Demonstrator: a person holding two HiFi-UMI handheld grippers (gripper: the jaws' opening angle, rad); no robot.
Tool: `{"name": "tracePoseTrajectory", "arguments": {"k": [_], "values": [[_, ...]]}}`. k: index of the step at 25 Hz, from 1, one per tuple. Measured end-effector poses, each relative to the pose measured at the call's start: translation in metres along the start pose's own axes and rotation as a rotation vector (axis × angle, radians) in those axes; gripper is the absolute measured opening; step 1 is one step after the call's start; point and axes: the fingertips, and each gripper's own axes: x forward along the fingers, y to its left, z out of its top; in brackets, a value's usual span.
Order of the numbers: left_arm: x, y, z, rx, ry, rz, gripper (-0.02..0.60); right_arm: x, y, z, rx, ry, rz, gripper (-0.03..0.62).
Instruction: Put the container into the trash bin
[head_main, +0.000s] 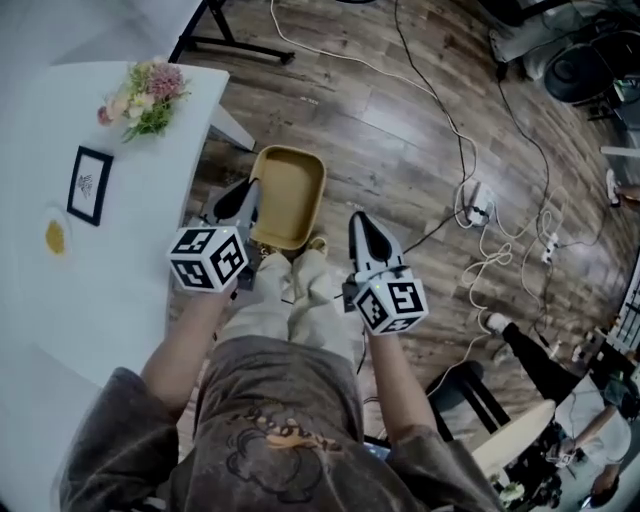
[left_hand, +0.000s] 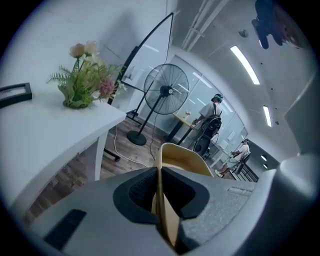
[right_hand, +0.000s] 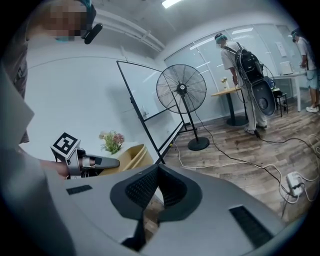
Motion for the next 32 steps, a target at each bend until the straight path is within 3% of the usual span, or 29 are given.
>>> {"name": "tracePoseTrajectory", "arguments": {"k": [13, 23, 32], "values": [[0.115, 0.089, -0.094, 0.022, 0.057, 0.011, 0.025, 0.095, -0.073, -0.112, 0.010, 0.053, -0.010, 0.001], [0.170, 0.131, -0.168, 0.055, 0.118, 0.027, 0.025, 0.128, -0.120, -0.188, 0.015, 0.081, -0.021, 0.000], [0.198, 0.162, -0.218, 0.059, 0.156, 0.064, 0.025, 0.128, -0.134, -0.217, 0.039, 0.092, -0.034, 0.001]]}}
